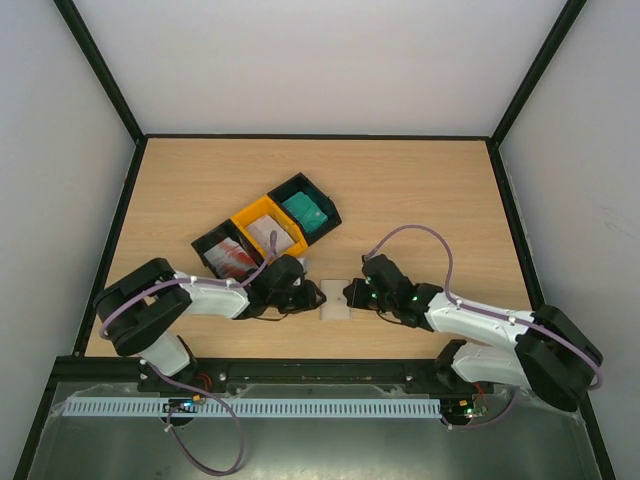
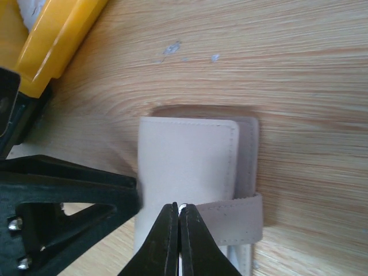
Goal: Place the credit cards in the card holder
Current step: Close the card holder at the center of the board.
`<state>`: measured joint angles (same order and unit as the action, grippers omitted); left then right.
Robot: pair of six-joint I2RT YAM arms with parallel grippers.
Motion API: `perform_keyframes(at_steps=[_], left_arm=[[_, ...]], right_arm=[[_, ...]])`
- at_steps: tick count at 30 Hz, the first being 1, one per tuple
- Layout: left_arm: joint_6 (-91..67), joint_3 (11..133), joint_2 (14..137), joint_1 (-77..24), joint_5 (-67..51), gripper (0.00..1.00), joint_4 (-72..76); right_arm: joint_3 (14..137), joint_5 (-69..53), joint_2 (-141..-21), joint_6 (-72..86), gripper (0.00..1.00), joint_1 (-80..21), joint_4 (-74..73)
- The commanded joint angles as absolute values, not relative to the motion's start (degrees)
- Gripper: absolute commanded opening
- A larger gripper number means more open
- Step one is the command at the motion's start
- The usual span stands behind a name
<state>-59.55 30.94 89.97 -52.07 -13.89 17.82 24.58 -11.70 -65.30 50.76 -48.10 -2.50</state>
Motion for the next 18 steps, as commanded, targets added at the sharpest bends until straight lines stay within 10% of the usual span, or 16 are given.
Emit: perform_keyframes(at_steps=[1, 18], left_arm=[[-59.6, 30.7, 92.6, -53.0, -13.2, 0.29, 17.9], [-60.2, 29.3, 93.3, -54.1, -11.3, 0.24, 18.6]], right_arm=[[24.0, -16.5, -67.7, 50.1, 0.02, -47.6, 3.2], [24.1, -16.4, -71.5, 48.2, 0.02, -47.6, 3.2]])
